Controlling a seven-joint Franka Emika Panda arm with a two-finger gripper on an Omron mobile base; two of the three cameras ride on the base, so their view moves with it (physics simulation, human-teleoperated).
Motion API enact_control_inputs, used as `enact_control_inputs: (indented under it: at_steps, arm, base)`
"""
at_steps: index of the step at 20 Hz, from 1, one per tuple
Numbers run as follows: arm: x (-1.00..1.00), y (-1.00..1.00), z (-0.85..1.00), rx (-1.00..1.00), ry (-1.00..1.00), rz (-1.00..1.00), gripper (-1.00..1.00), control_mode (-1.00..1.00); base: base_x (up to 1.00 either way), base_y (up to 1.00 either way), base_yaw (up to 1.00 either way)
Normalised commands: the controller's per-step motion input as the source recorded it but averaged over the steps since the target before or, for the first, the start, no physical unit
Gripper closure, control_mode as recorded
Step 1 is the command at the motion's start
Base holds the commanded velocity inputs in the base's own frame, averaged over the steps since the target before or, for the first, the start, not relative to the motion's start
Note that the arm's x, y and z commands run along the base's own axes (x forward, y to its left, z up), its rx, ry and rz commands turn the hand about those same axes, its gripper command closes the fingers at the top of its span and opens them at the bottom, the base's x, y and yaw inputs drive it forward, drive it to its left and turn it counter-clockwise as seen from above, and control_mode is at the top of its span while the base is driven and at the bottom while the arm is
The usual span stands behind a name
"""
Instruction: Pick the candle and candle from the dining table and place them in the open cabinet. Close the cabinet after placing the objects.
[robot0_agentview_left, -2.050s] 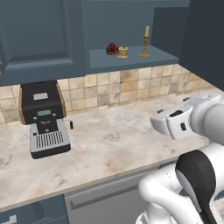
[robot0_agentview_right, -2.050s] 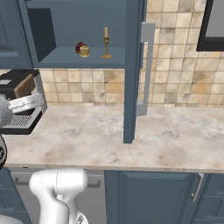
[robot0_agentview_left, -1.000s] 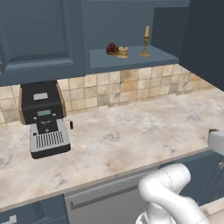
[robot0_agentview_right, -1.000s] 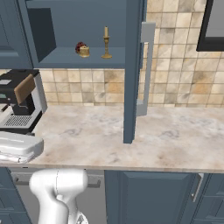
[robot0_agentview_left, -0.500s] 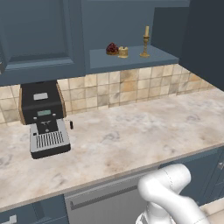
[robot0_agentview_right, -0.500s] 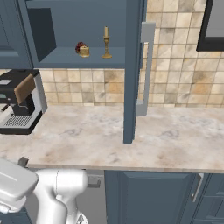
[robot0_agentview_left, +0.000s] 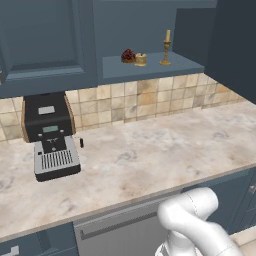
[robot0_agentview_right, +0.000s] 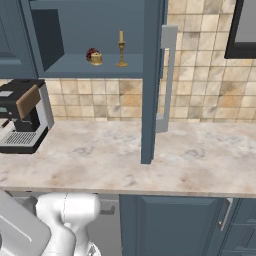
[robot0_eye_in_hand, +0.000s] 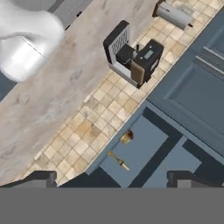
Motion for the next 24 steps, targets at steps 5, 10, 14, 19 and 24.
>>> enact_control_inputs:
  at_steps: [5,10,14,19,24]
  arm:
    - [-0.13,-0.47,0.13,0.44,0.00,0.00,-1.00,-1.00]
    - [-0.01,-0.43,0.06,0.33,0.00,0.00,-1.00,-1.00]
    - [0.05,-0.36,0.00,0.16,0.00,0.00,-1.00,-1.00]
    - [0.19,-0.33,0.00,0.06,0.00,0.00,-1.00,-1.00]
    - [0.43,-0.29,0.00,0.01,0.00,0.01,-1.00,-1.00]
  base:
    - [0.00,0.00,0.00]
    - [0.00,0.00,0.00]
    - [0.00,0.00,0.00]
    - [0.00,0.00,0.00]
    - [0.00,0.00,0.00]
